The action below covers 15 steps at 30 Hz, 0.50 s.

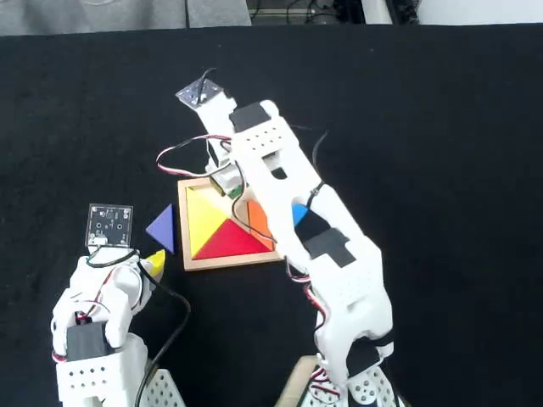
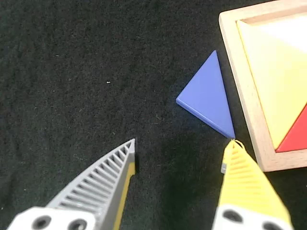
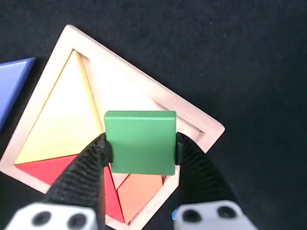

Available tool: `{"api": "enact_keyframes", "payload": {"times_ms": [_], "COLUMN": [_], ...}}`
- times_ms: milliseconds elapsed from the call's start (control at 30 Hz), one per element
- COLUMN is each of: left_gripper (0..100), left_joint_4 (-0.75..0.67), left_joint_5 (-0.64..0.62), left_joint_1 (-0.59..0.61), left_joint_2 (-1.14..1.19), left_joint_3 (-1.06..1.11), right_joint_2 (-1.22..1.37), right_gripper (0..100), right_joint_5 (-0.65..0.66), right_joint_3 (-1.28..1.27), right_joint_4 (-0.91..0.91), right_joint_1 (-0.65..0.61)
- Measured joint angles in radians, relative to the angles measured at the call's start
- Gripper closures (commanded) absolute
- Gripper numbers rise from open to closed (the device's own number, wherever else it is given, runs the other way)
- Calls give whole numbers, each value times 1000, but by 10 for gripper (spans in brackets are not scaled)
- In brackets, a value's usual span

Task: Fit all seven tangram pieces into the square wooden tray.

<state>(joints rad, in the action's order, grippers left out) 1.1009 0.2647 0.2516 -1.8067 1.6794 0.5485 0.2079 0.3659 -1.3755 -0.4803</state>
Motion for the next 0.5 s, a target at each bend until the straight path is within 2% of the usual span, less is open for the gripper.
{"api": "enact_keyframes", "payload": {"times_ms": [267,500], "left_gripper": [712,712], "left_joint_4": [0,0], "left_joint_5": [0,0], "left_joint_1": [0,0], "left_joint_2": [0,0], "left_joint_3": [0,0], "right_joint_2": [0,0], "right_gripper": [976,976], "right_joint_5": [-2,0], "right_joint_3": [-80,-123], "right_joint_4": [75,126], "right_joint_1": [-8,-66]}}
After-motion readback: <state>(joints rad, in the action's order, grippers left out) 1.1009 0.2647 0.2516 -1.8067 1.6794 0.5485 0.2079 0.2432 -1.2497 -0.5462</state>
